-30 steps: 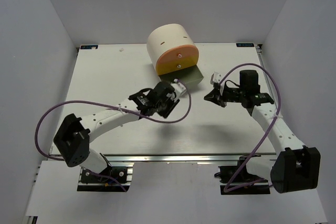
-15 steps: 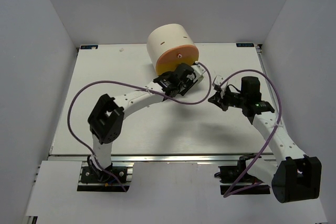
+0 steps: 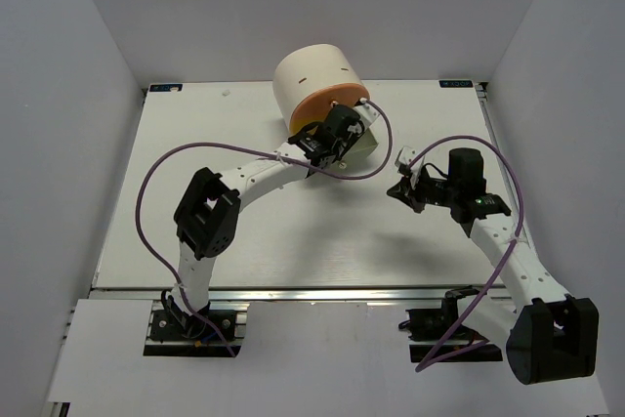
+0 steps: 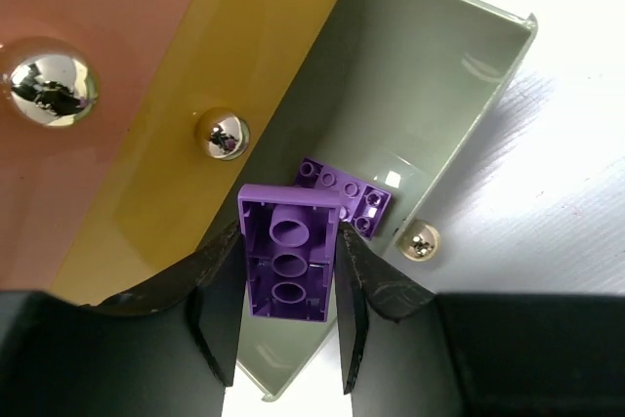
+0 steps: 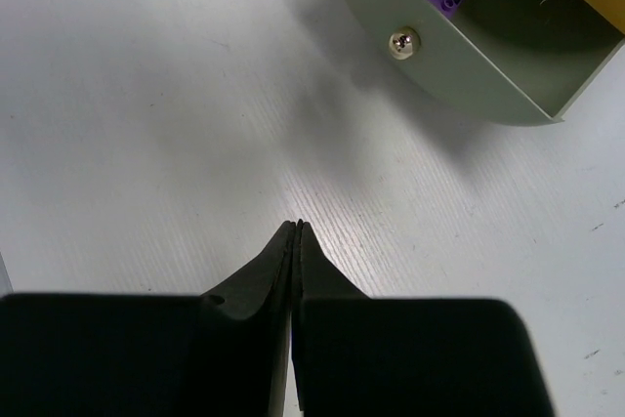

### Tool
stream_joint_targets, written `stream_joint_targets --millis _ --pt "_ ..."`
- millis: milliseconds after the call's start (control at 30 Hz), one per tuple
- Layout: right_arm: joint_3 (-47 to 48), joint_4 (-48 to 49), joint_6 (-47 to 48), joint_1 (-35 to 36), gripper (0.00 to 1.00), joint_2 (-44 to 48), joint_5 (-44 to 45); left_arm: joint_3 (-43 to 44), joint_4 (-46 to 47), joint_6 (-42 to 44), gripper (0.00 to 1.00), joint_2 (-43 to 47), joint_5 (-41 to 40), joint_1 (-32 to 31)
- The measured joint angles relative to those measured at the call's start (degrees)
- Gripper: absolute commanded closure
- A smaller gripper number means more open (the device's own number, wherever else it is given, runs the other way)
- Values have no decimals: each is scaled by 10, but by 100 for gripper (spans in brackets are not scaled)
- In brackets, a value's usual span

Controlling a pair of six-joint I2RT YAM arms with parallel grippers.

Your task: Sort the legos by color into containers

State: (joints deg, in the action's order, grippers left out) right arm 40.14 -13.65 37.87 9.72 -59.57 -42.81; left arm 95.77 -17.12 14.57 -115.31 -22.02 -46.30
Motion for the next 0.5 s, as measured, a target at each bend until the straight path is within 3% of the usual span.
stream_joint_targets --millis 100,133,167,267,400,500 --pt "-1 0 1 0 100 0 0 0 3 0 77 0 -5 1" --pt "-1 -1 1 0 100 -1 0 0 6 0 69 0 -9 1" --pt "-1 -1 1 0 100 -2 0 0 8 0 52 0 -14 1" --pt "-1 -1 3 0 91 -10 -4 0 9 0 31 -2 -26 3" --pt "1 -10 24 0 69 -35 -14 0 8 -2 27 -8 -42 4" --pt "11 -33 54 1 67 -62 -28 0 5 -6 29 -9 -46 5"
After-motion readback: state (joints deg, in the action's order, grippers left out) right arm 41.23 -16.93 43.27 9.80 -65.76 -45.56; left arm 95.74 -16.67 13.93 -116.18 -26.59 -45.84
